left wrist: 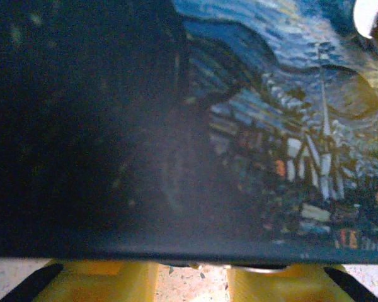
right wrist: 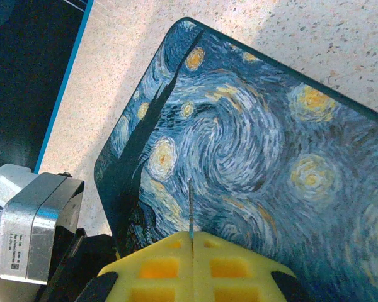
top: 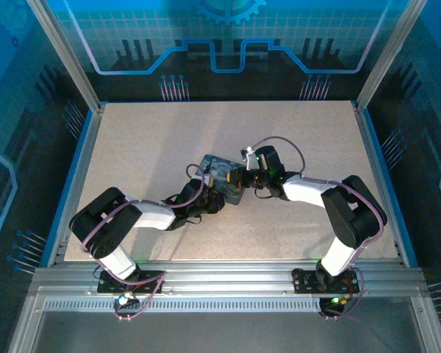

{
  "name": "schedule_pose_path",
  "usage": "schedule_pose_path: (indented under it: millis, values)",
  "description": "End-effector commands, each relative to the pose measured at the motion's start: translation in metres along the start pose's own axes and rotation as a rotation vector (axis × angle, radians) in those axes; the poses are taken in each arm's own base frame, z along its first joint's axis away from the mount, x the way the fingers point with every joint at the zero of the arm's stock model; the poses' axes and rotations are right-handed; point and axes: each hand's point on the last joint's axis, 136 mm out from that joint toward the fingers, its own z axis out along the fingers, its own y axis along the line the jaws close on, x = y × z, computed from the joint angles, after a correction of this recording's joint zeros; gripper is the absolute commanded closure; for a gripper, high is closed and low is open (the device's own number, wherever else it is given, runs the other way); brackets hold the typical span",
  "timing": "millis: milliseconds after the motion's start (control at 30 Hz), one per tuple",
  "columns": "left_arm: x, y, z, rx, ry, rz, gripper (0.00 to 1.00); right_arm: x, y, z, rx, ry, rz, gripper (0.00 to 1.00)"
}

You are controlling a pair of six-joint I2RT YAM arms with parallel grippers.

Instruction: Unlock a padlock with a key

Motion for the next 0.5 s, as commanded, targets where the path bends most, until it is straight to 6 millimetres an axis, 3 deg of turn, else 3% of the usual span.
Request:
schedule_pose_path:
  millis: [0, 467]
  values:
    - [-0.0207, -0.0040, 0.0007, -0.033, -0.093, -0.027, 0.67, 0.0646, -0.0326, 0.0086, 0.114, 0.183, 0.096, 0.96]
    - [-0.0234, -0.0122, 0.0026, -0.033, -0.110, -0.038, 0.71, 0.0633, -0.0258, 0.0089, 0.091, 0.171, 0.092, 0.97]
